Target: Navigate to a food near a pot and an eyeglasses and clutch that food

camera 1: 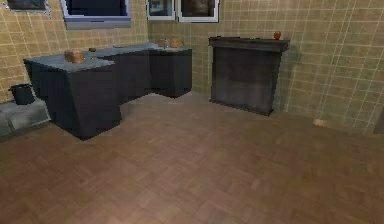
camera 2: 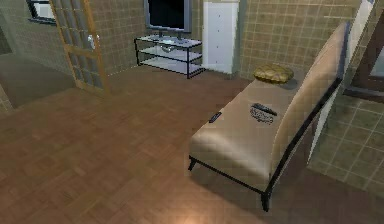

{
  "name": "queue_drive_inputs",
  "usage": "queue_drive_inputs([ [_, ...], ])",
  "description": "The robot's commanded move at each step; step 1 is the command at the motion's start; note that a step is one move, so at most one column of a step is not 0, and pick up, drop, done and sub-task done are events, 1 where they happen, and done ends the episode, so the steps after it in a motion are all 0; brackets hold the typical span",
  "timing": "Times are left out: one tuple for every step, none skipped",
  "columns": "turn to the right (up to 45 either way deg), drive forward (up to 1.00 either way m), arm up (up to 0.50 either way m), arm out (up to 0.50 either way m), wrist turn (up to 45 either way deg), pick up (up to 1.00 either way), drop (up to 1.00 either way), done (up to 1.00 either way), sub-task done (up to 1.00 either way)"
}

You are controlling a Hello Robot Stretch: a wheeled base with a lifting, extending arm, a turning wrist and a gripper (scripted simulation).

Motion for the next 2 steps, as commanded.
queue_drive_inputs([
  [-6.0,0.00,0.00,0.00,0.0,0.00,0.00,0.00,0.00],
  [0.0,0.45,0.00,0.00,0.0,0.00,0.00,0.00,0.00],
])
